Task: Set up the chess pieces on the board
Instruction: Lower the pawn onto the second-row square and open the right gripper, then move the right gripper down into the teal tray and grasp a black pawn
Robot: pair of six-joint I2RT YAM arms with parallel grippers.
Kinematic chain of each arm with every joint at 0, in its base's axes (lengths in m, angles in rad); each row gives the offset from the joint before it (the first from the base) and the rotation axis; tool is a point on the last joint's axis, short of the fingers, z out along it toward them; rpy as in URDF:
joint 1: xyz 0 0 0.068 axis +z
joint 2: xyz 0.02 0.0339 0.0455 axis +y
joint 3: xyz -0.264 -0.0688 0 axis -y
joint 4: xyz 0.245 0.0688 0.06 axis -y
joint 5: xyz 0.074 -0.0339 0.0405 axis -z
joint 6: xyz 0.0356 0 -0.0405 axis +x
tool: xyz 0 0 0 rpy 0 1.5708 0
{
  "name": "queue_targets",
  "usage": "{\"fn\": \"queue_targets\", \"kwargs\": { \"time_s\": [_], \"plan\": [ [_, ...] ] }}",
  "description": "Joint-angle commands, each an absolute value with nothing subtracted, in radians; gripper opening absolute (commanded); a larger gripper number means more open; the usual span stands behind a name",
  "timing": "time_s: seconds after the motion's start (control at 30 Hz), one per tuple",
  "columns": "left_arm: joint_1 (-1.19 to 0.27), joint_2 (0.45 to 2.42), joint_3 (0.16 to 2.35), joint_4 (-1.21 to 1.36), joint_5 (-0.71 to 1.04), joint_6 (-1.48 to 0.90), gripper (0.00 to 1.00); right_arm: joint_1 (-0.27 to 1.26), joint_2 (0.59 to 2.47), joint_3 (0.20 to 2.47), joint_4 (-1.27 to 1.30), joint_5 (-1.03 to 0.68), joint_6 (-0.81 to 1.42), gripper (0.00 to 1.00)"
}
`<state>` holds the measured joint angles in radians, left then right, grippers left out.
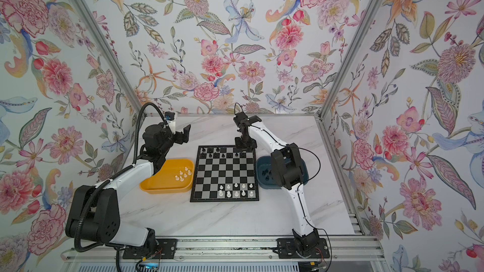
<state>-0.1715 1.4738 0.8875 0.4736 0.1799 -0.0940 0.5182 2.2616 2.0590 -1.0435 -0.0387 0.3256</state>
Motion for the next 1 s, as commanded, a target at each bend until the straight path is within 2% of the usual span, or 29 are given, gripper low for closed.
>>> {"fn": "queue_targets", "kwargs": {
  "time_s": [0.0,0.17,0.5,0.97],
  "plan": [
    [-0.173,1.463,0.884,0.49,0.193,-0.107,0.9,0.492,2.141,2.045,-1.052,-0.004,0.323,0.3],
    [-0.174,1.463,0.89,0.492,0.2,-0.109,0.9,0.451,2.031,1.975,-1.052,0.037,0.312,0.3],
    [-0.173,1.474,0.914,0.478,0.207,-0.112,0.9,0.374,1.838,1.641,-0.977,0.058,0.365,0.23],
    [-0.174,1.477,0.931,0.46,0.21,-0.115,0.89,0.361,1.827,1.422,-0.878,-0.011,0.391,0.19]
  ]
}}
